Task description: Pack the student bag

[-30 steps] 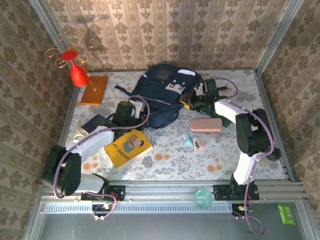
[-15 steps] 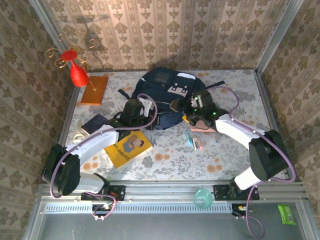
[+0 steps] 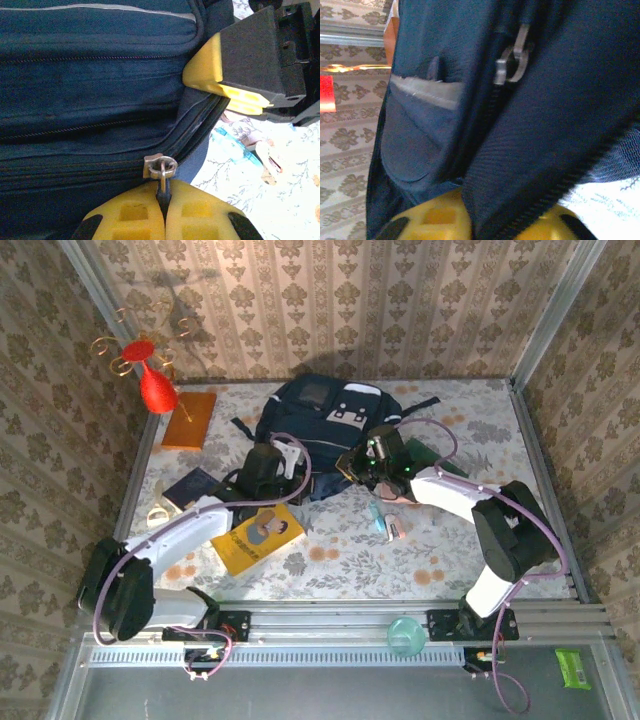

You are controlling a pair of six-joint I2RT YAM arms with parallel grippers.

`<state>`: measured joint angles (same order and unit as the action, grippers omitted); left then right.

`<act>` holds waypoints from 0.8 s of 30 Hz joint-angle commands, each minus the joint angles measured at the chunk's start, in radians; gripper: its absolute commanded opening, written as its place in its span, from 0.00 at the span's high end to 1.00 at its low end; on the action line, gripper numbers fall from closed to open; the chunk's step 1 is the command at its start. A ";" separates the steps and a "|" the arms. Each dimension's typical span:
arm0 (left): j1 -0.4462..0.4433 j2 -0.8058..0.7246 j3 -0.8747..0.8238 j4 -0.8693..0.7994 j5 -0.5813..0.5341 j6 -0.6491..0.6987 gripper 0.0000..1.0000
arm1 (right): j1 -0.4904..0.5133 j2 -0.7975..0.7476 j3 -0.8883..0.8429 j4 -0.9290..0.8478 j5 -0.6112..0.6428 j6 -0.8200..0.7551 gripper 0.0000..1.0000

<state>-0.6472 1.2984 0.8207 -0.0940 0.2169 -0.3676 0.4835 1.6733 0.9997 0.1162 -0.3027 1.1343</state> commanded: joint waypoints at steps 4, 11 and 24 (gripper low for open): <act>0.121 -0.103 -0.014 -0.075 -0.005 0.049 1.00 | -0.144 -0.031 0.063 -0.181 -0.074 -0.258 0.94; 0.185 -0.093 -0.020 -0.079 0.089 0.044 1.00 | -0.260 0.020 0.123 -0.249 -0.209 -0.342 0.93; -0.018 -0.056 0.019 0.079 0.068 -0.068 1.00 | -0.231 -0.190 0.041 -0.412 -0.037 -0.380 0.03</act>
<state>-0.6415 1.2446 0.7990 -0.0940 0.3023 -0.4011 0.2157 1.6154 1.1011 -0.2329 -0.4072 0.7670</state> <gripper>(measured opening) 0.048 0.947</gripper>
